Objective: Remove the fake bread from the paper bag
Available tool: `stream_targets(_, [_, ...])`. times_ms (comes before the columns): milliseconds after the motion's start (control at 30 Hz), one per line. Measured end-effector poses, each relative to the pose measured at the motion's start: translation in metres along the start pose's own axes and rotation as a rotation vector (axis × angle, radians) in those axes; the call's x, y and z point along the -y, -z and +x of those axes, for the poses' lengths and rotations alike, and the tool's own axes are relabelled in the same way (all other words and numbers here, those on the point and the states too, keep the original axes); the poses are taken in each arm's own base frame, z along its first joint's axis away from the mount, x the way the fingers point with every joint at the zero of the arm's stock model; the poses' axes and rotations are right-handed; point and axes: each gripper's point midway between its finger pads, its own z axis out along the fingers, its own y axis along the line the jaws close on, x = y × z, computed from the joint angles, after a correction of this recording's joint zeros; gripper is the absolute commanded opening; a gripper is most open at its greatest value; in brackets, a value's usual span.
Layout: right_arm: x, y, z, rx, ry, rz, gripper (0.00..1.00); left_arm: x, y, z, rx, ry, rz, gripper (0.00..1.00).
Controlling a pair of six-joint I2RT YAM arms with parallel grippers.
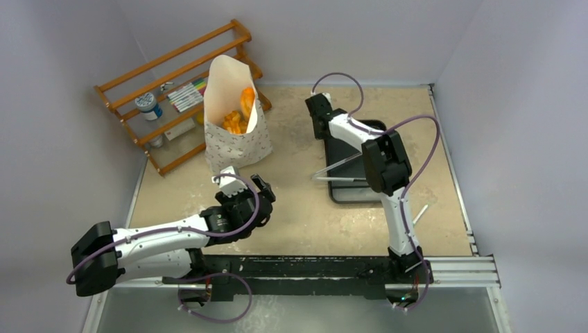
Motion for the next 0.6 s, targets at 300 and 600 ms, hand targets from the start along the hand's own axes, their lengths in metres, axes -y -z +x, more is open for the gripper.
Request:
stream_targets(300, [0.056,-0.043,-0.044,0.086,0.144,0.052,0.0,0.019,-0.002,-0.001,-0.006,-0.034,0.021,0.95])
stream_targets(600, [0.091,-0.065,-0.064,0.19,0.341,0.109,0.0,0.021,-0.008,0.015,-0.042,-0.112,0.019,0.96])
